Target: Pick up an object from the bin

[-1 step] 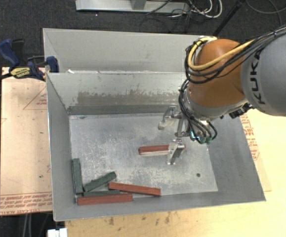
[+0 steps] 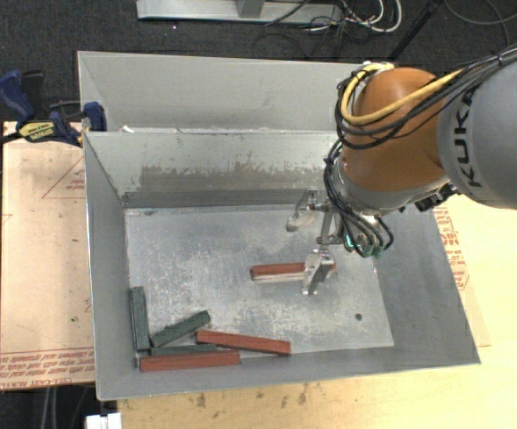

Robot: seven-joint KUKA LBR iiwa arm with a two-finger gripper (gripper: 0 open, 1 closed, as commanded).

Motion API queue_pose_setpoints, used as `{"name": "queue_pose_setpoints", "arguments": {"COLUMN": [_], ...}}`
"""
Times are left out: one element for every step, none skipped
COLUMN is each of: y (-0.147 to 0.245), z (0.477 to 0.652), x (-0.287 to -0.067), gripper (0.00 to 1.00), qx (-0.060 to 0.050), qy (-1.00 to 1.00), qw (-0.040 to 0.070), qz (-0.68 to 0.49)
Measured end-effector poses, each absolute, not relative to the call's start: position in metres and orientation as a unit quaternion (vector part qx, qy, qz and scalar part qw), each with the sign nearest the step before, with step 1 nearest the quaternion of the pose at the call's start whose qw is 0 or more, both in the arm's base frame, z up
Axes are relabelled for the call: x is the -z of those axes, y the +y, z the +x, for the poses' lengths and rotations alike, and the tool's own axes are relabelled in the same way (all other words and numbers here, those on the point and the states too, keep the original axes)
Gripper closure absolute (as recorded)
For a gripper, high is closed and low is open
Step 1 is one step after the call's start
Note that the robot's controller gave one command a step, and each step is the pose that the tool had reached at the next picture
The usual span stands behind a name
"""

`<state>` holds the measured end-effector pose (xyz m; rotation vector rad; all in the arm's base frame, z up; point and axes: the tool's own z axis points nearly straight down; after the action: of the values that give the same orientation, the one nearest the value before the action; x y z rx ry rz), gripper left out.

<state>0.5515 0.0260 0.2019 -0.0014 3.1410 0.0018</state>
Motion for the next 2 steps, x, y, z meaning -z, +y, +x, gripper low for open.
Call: {"name": "queue_pose_setpoints", "arguments": {"y": [0.015,0.020], "z": [0.549,0.566], "x": [-0.165,-0.081], "gripper": [0.00,1.00], "qx": [-0.001,-0.001], "qy": [0.999,0.999], "qw": [0.003,0.011], "qz": [-0.037,-0.048]}}
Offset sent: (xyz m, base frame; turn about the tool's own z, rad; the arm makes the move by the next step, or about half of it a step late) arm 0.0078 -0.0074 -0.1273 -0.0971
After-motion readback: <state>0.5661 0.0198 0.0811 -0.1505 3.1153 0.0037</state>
